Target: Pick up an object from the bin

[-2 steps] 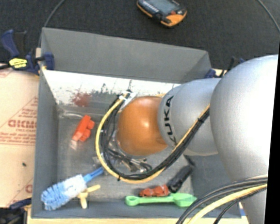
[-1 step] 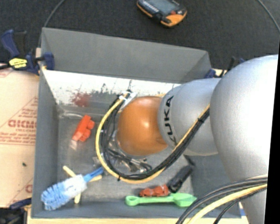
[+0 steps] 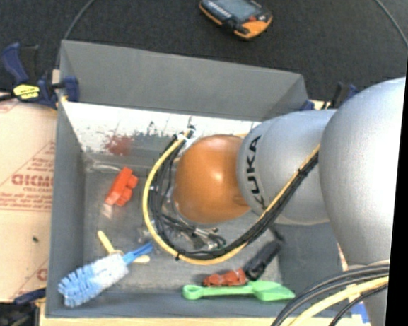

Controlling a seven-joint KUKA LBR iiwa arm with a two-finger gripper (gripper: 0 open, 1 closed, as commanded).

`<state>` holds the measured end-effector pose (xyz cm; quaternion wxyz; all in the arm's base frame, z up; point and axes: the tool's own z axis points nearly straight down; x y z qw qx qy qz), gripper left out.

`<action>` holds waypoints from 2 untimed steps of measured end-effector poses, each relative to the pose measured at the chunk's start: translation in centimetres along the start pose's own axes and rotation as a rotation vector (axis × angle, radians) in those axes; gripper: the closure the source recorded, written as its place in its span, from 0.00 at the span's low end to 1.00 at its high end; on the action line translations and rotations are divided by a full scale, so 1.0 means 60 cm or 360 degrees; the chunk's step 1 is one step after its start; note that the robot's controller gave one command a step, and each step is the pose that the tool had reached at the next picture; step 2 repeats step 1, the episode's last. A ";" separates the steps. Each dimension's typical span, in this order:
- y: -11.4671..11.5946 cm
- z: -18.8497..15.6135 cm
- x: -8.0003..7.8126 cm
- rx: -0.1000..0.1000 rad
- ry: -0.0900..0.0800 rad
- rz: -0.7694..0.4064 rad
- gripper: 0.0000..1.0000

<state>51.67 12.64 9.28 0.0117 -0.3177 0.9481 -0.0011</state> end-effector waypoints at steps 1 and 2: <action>-0.003 -0.040 -0.003 0.0006 -0.0009 0.0001 1.00; -0.003 -0.040 -0.003 0.0006 -0.0009 0.0001 1.00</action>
Offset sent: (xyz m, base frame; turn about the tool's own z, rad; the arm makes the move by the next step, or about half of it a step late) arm 0.0017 0.0000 0.0267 -0.0002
